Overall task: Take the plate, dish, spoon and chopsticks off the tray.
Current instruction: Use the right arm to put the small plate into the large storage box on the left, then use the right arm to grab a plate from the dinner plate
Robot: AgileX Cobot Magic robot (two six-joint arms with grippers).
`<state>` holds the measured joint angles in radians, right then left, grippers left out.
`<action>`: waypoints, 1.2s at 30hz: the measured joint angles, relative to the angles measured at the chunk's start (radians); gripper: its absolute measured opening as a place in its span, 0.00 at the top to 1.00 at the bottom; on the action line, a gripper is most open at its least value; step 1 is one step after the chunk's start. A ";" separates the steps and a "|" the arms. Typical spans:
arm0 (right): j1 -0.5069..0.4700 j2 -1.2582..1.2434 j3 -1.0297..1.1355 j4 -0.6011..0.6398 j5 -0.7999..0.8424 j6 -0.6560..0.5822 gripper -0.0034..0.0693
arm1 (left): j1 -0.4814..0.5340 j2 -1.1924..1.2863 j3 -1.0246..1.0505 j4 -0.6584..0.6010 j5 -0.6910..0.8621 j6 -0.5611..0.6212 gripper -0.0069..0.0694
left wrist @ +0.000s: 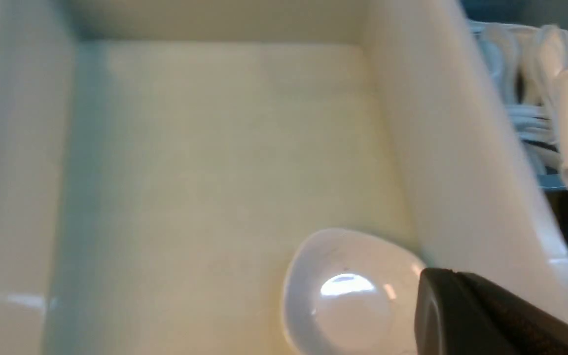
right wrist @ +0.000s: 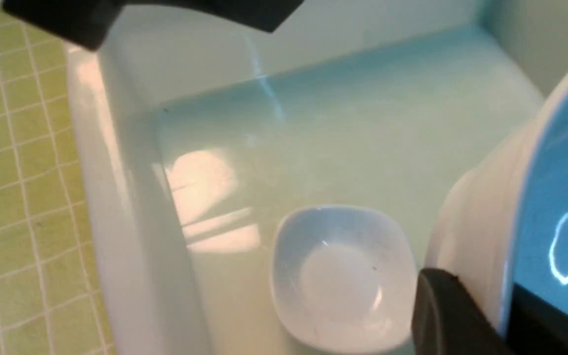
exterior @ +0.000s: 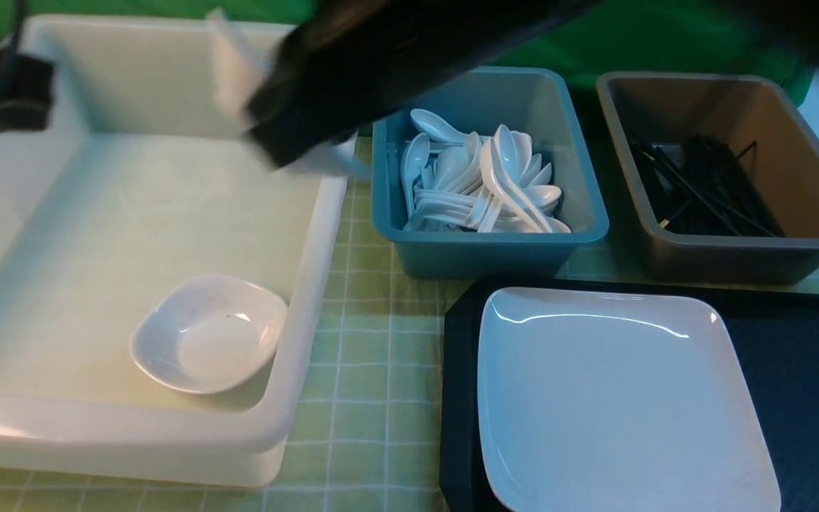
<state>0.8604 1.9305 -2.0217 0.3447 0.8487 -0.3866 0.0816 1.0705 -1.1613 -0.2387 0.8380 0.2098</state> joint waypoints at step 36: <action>-0.127 0.094 -0.345 -0.286 0.348 0.268 0.92 | -0.002 -0.075 0.130 -0.275 0.022 0.166 0.93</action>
<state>0.7336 2.0248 -2.3662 0.0586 1.1972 -0.1184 0.0793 0.9954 -1.0309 -0.5138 0.8603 0.3760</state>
